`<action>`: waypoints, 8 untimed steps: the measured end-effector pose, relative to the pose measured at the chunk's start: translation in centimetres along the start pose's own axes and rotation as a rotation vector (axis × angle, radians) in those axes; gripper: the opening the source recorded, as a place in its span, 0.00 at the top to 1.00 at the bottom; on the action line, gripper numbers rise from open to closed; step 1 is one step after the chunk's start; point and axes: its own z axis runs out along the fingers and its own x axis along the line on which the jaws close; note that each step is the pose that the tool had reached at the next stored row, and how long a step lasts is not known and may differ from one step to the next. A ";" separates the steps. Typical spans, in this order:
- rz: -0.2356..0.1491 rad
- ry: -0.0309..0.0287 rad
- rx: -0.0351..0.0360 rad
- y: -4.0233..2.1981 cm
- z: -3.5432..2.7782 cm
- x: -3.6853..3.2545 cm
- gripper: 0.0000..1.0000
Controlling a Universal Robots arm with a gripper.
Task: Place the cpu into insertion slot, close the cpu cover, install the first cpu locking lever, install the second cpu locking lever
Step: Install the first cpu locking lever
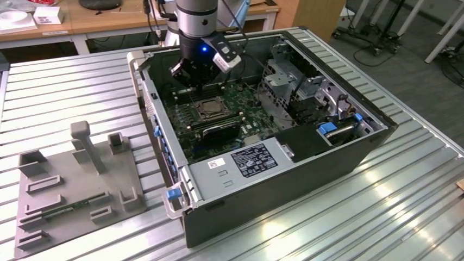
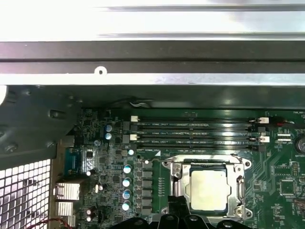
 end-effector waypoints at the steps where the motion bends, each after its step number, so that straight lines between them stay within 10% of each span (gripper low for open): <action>1: 0.000 0.0000 0.0000 0.00 0.00 0.02 0.89; 8: 0.000 -0.0001 0.0001 0.01 -0.34 0.02 0.89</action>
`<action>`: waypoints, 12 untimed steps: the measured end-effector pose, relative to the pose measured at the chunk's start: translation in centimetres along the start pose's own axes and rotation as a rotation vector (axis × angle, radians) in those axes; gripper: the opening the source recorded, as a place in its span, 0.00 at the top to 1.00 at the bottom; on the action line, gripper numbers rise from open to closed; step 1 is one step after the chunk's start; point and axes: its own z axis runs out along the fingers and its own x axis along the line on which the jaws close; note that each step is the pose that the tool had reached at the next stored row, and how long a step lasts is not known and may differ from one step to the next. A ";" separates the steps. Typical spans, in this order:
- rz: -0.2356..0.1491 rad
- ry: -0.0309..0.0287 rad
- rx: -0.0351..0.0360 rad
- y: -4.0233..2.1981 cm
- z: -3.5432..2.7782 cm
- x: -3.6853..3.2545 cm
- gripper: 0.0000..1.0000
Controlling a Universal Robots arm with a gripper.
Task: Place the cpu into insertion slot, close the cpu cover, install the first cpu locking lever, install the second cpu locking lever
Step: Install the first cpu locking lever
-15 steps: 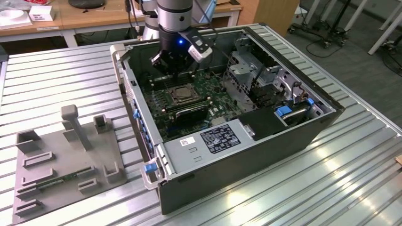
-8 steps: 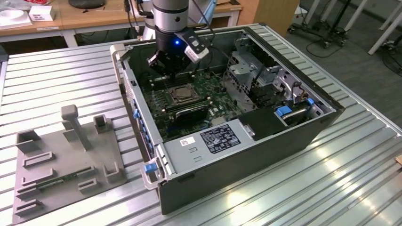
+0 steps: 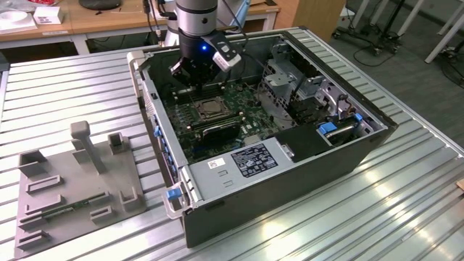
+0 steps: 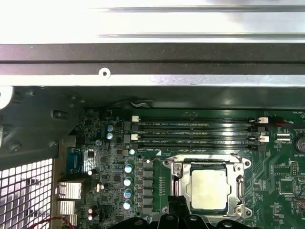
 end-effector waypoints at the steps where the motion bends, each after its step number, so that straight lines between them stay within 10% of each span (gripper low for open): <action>1: 0.000 0.0000 0.0000 0.00 -0.07 0.00 0.89; 12: 0.000 -0.0009 -0.0001 0.01 -0.06 0.72 0.89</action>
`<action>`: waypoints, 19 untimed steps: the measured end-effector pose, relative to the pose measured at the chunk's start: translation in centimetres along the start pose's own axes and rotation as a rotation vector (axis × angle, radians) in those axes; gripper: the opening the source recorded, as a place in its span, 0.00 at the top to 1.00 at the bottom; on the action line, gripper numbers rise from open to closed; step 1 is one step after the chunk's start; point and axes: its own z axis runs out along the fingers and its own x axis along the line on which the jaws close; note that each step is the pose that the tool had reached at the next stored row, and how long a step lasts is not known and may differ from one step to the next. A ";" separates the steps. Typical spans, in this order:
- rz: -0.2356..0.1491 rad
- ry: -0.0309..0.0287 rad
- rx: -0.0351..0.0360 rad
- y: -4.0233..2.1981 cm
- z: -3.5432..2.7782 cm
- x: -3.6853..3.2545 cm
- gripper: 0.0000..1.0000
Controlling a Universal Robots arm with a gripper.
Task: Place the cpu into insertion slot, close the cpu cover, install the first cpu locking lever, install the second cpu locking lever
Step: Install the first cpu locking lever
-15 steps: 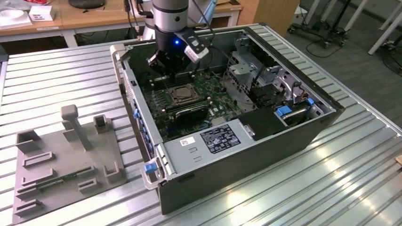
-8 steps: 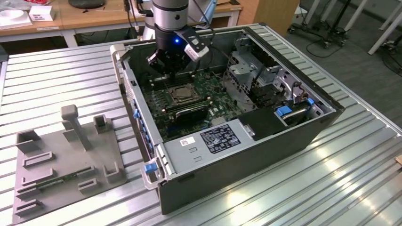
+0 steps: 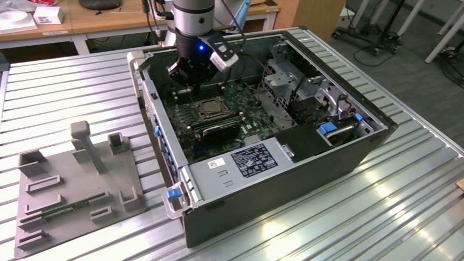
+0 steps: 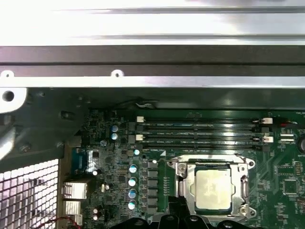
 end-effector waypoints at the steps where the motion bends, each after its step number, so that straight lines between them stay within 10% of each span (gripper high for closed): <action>1: 0.000 -0.0004 0.0000 0.00 0.00 0.22 0.89; 19: 0.000 -0.0038 -0.0060 0.12 0.05 2.48 0.89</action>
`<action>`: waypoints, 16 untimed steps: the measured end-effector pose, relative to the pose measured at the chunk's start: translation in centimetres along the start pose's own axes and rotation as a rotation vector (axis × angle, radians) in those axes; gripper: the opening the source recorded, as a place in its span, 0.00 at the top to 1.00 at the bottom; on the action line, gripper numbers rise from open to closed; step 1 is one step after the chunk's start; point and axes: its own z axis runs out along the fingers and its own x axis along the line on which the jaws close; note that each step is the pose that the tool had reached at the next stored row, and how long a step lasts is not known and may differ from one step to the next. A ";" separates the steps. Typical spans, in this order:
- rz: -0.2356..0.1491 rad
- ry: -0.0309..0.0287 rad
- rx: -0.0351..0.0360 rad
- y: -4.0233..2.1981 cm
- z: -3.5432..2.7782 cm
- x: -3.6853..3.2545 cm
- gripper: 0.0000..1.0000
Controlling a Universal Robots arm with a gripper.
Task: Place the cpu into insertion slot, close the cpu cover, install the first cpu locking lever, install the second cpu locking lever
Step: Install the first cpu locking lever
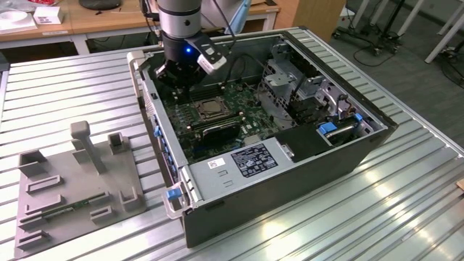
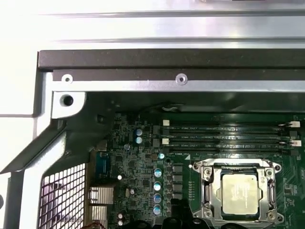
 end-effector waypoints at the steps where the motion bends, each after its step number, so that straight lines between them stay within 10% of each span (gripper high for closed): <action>1: 0.000 -0.0001 -0.0017 0.05 0.01 0.01 0.89; 16: 0.003 -0.0005 -0.0278 1.48 0.18 0.06 0.89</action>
